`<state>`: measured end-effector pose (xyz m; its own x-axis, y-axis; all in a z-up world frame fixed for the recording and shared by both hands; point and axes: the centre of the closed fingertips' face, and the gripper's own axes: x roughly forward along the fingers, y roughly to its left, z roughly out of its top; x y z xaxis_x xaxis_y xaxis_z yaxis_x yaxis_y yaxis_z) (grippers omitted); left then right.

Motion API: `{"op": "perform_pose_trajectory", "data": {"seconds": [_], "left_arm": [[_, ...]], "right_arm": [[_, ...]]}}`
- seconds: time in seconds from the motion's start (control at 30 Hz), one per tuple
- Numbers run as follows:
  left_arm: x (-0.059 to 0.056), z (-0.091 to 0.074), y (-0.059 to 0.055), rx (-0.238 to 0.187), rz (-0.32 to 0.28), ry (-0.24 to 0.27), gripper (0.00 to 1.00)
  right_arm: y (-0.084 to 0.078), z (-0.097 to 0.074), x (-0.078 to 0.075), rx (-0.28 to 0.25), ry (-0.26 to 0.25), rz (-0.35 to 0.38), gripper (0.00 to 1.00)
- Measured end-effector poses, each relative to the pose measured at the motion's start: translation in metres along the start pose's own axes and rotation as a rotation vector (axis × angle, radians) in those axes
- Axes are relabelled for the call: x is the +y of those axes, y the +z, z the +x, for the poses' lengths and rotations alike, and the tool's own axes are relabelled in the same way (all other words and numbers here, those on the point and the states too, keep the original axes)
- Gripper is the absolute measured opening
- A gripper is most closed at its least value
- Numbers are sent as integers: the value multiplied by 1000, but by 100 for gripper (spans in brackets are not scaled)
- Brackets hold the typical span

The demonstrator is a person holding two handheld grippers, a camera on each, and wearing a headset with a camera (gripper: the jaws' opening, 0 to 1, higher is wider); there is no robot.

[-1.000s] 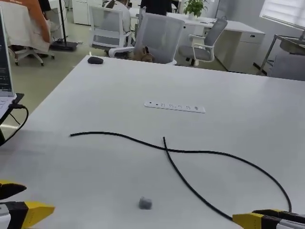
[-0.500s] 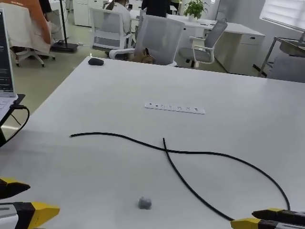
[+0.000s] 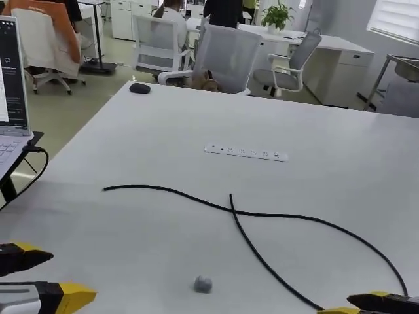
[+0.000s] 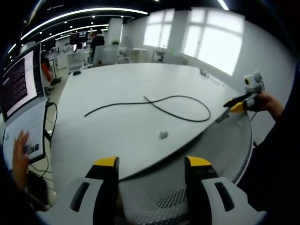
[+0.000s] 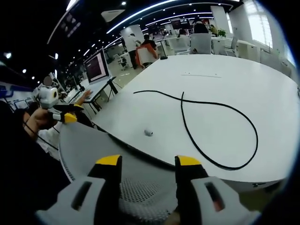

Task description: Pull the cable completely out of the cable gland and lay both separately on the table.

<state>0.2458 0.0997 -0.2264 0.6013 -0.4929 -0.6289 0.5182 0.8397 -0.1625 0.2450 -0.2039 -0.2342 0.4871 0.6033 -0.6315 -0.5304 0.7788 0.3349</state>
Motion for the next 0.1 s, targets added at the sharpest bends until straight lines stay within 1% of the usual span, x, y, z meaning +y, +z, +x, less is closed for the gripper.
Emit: {"op": "perform_pose_trajectory", "data": {"seconds": [0.1], "left_arm": [[-1,2,0,11,13,-2,57]], "right_arm": [[2,2,0,1,6,1,47]]}}
